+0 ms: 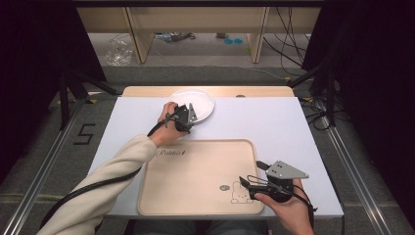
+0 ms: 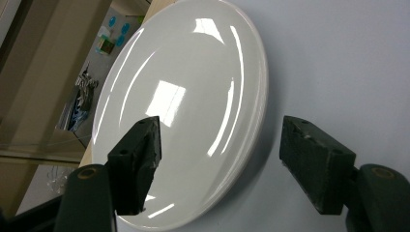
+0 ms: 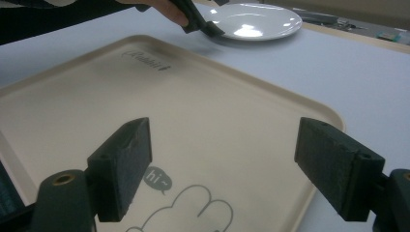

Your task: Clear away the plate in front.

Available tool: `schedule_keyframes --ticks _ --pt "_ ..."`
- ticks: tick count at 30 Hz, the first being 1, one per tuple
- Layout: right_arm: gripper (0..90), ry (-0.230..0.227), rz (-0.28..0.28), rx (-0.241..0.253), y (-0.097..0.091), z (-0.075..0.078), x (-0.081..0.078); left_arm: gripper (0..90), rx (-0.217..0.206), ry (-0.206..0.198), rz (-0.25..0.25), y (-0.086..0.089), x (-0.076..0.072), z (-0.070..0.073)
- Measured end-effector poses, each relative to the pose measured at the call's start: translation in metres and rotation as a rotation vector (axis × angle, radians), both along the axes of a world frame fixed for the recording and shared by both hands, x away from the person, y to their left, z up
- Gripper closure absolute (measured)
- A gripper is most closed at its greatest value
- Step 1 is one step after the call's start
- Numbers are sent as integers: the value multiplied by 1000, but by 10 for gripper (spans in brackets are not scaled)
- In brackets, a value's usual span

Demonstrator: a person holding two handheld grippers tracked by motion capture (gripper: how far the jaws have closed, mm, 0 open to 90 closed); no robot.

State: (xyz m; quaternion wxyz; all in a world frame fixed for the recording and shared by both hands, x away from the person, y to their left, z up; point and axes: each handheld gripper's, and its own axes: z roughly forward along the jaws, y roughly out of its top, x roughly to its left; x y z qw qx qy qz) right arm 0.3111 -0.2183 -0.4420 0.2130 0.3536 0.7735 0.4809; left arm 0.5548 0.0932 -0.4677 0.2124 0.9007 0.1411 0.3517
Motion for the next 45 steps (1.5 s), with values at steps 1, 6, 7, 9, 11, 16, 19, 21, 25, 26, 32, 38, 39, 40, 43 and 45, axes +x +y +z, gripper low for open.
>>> schedule_keyframes --ticks 1,6,7,9,11,16,19,21,25,26,32,38,39,40,43,45 --pt "219 0 0 0 0 0 0 317 4 -1 6 -1 0 -1" --pt "219 -2 1 3 0 0 0 318 46 5 0 -3 3 -4" --pt "219 1 2 1 0 0 0 318 43 -6 4 -4 3 -5" --pt "220 -3 0 4 0 -1 0 319 54 -8 4 -5 4 -6" --pt "220 4 2 0 0 0 0 324 58 1 -3 -5 5 -7" --pt "220 8 3 1 0 0 0 336 87 0 -5 -6 7 -10" --pt "220 0 3 3 0 0 0 342 90 -7 4 -6 8 -12" --pt "220 6 3 1 0 0 0 349 90 -7 8 -5 9 -14" --pt "220 4 4 2 0 0 0 360 104 -11 6 -5 11 -13" --pt "220 4 4 2 0 0 0 362 107 -13 5 -6 11 -13" --pt "220 5 4 1 0 0 0 396 130 -31 3 -7 14 -16" --pt "220 5 5 3 0 0 0 453 161 -36 -15 -9 13 -16" --pt "220 5 5 2 0 0 0 473 158 -39 -24 -10 12 -18" --pt "220 0 5 5 0 0 0 501 158 -39 -24 -10 12 -18" --pt "220 1 5 5 0 0 0 582 175 -17 -44 -10 11 -18" --pt "220 10 5 4 0 0 0 649 167 -6 -51 -10 11 -19"
